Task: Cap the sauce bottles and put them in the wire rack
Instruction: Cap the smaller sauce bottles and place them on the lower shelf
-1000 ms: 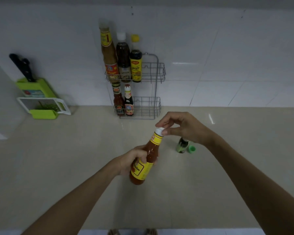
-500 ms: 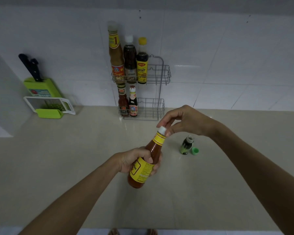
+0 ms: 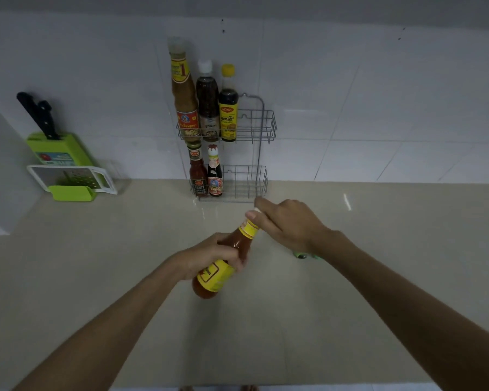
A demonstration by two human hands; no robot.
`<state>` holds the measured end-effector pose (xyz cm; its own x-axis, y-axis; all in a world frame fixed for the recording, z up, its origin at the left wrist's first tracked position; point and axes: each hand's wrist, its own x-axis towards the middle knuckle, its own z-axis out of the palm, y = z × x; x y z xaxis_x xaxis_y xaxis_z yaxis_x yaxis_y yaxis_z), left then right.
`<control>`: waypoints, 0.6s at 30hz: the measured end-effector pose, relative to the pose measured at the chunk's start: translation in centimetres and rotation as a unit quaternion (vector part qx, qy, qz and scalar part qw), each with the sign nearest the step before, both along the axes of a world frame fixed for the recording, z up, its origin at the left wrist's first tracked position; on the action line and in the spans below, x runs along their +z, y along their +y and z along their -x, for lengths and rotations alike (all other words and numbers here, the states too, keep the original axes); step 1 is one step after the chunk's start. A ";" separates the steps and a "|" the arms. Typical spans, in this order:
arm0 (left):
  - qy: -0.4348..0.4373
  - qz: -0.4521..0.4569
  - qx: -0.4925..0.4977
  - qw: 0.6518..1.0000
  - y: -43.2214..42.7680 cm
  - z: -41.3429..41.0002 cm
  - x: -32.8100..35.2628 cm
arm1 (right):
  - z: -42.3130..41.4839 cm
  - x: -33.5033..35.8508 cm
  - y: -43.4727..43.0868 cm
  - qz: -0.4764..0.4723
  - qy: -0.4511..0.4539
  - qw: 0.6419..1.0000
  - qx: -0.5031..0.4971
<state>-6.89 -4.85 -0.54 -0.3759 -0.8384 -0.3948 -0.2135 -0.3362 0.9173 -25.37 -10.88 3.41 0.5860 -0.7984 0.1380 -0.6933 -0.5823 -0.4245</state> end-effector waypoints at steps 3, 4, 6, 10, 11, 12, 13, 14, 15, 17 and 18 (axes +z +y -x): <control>-0.102 0.070 0.047 0.991 -0.2 0.6 0.2 | 0.0 0.3 -0.8 -0.026 0.000 0.997 -0.071; -0.186 0.109 0.111 0.970 -0.6 1.3 0.0 | -0.3 -0.1 -1.3 -0.071 -0.010 0.990 -0.121; -0.317 0.149 0.192 0.917 -0.8 2.6 -0.5 | -1.5 -1.0 -2.0 -0.154 -0.022 0.972 -0.178; -0.181 0.088 0.233 0.952 -1.7 2.6 -1.0 | -3.3 -0.2 -3.1 -0.249 -0.184 0.939 -0.148; -0.135 0.077 0.202 0.967 -1.9 2.0 -0.9 | -3.6 0.3 -3.8 -0.223 -0.187 0.947 -0.136; -0.102 0.069 0.158 0.980 -2.0 1.3 -1.0 | -3.8 1.0 -4.4 -0.214 -0.181 0.952 -0.120; -0.078 0.060 0.116 0.988 -2.0 0.4 -1.1 | -3.8 1.6 -5.3 -0.204 -0.180 0.956 -0.106; -0.064 0.051 0.085 0.993 -2.0 -0.3 -1.3 | -3.8 2.4 -6.1 -0.196 -0.186 0.957 -0.101; -0.055 0.048 0.074 0.995 -2.1 -0.8 -1.6 | -3.9 3.2 -6.9 -0.196 -0.198 0.955 -0.099; -0.047 0.071 0.119 0.989 -2.9 -1.5 -2.6 | -4.0 3.9 -7.8 -0.205 -0.232 0.946 -0.095; -0.053 0.093 0.159 0.981 -3.6 -1.6 -3.1 | -4.1 3.7 -7.8 -0.213 -0.242 0.942 -0.092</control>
<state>-5.27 -8.44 -3.63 -0.0488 -0.9680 -0.2462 -0.2232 -0.2297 0.9473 -21.29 -18.73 7.13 0.3829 -0.9238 -0.0019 -0.4313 -0.1769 -0.8847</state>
